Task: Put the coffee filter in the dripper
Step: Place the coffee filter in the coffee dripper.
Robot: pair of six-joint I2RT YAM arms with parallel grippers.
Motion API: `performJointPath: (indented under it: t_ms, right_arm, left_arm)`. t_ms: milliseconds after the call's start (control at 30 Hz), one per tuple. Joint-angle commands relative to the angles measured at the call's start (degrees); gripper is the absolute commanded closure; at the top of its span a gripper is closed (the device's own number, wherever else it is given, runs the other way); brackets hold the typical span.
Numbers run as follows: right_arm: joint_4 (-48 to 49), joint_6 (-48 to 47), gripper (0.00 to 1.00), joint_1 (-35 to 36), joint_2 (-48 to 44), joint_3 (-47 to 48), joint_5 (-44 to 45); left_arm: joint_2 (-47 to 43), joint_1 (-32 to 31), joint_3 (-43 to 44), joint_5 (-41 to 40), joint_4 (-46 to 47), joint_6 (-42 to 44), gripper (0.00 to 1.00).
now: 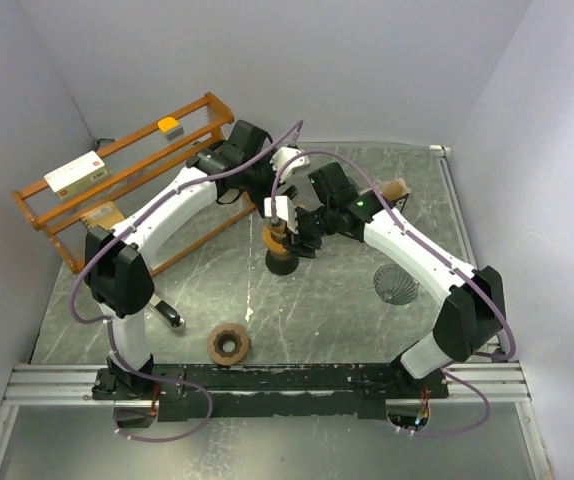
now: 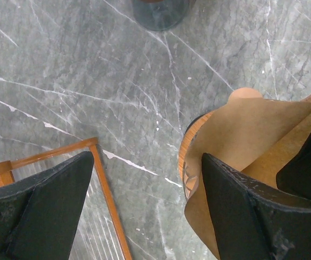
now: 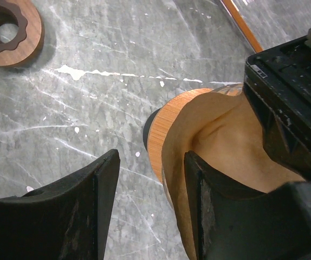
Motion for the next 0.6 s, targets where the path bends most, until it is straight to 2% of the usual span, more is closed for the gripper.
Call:
performJointPath:
  t_ms: [0,267,567]
  right_arm:
    - [0.1,-0.1,0.49,0.1,0.1,0.3,-0.7]
    - [0.1,0.0,0.49,0.2,0.3,0.0,-0.8]
    - [-1.3,0.0,0.49,0.2,0.1,1.4,-0.7]
  left_arm:
    - [-1.8,-0.1,-1.9,-1.6,2.0,0.7,0.08]
    - [-3.3,0.0,-3.4,-1.3,2.1,0.9,0.08]
    - [-3.4,0.0,0.3,1.1,0.4,-0.1,0.08]
